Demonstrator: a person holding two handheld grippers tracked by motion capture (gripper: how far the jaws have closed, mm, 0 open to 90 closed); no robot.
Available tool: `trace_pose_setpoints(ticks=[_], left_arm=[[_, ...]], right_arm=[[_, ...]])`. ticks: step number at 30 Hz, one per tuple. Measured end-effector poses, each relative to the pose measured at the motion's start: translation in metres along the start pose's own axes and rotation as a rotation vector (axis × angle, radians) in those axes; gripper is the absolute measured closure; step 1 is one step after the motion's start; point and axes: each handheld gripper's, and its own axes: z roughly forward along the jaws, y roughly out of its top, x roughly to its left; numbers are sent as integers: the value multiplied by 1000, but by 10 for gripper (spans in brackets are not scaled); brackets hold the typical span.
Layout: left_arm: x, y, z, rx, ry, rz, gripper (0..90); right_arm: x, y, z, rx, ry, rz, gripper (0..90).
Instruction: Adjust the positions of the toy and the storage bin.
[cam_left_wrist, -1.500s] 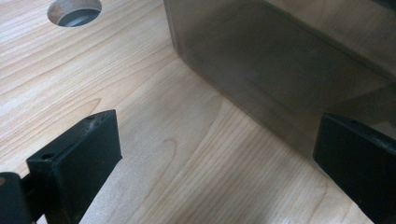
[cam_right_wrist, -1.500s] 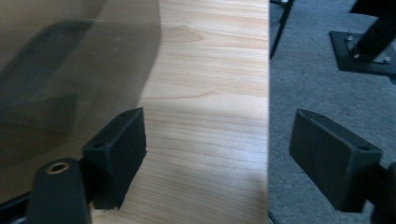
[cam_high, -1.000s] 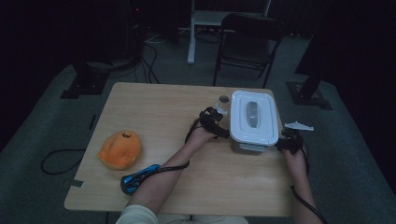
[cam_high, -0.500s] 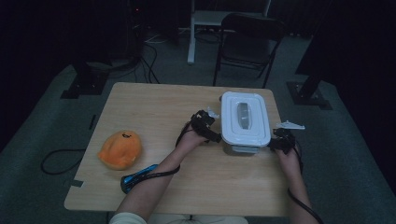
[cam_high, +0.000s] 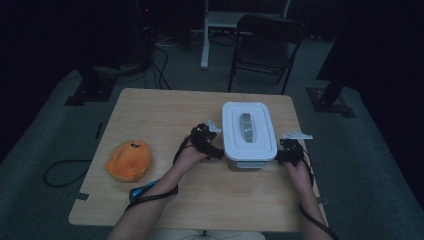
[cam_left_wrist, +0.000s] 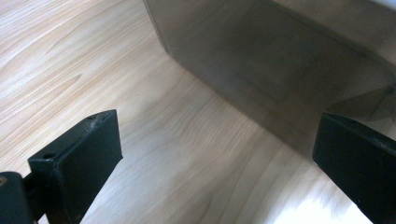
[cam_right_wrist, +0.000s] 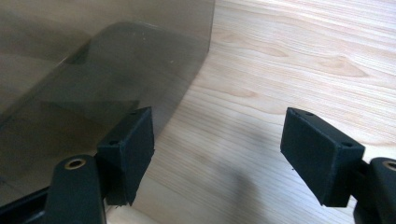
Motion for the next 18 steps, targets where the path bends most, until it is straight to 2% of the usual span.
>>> trace_pose_setpoints(ticks=[5,10,18], left_arm=[[-1,-13,-13,-1,13,0,19],[-6,-24,-22,-5,2,1,19],[-15,-36,-35,-7,-8,24,19]], right_arm=[[13,2,3,-3,24,-24,255],[20,1,5,-8,51,-28,261],[29,0,1,-14,83,-73,264]])
